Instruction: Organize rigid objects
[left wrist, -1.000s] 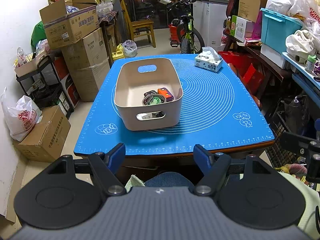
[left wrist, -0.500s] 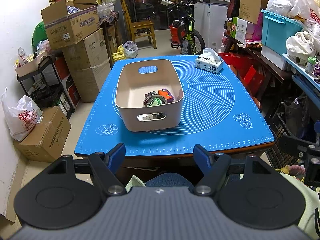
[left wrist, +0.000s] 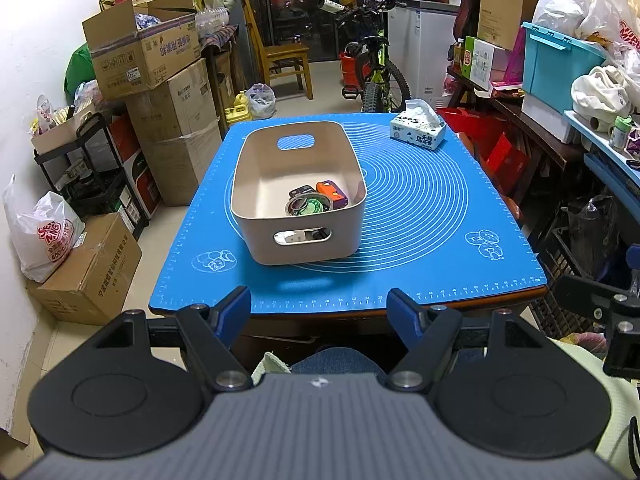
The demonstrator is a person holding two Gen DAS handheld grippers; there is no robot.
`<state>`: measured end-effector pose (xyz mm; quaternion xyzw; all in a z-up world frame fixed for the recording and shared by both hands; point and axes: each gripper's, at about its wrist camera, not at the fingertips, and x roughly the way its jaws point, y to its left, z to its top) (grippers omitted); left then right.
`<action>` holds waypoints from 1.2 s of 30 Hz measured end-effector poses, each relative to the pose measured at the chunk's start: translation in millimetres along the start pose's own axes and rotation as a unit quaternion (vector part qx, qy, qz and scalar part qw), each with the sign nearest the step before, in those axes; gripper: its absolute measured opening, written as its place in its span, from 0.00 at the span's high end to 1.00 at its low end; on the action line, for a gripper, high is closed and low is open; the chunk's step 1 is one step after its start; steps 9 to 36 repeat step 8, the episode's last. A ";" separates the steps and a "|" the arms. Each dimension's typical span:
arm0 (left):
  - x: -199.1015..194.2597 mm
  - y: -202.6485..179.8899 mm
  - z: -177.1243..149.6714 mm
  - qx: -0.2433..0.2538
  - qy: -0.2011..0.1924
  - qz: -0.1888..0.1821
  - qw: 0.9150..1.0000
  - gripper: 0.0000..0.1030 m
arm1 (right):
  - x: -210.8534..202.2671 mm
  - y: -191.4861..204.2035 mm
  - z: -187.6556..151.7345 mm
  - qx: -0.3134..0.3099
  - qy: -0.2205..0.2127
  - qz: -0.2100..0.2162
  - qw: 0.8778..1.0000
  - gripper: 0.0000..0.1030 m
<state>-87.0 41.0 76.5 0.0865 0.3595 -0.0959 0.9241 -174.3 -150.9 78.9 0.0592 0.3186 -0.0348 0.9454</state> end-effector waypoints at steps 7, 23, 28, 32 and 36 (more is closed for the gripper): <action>-2.7 0.3 3.3 -0.001 -0.001 -0.001 1.000 0.27 | 0.1 0.4 0.5 0.000 0.001 0.000 1.000 0.02; -2.6 -0.3 4.2 0.000 -0.001 -0.002 1.000 0.27 | 0.3 -0.5 0.4 -0.001 0.001 0.001 1.000 0.02; -2.6 -0.3 4.2 0.000 -0.001 -0.002 1.000 0.27 | 0.3 -0.5 0.4 -0.001 0.001 0.001 1.000 0.02; -2.6 -0.3 4.2 0.000 -0.001 -0.002 1.000 0.27 | 0.3 -0.5 0.4 -0.001 0.001 0.001 1.000 0.02; -2.6 -0.3 4.2 0.000 -0.001 -0.002 1.000 0.27 | 0.3 -0.5 0.4 -0.001 0.001 0.001 1.000 0.02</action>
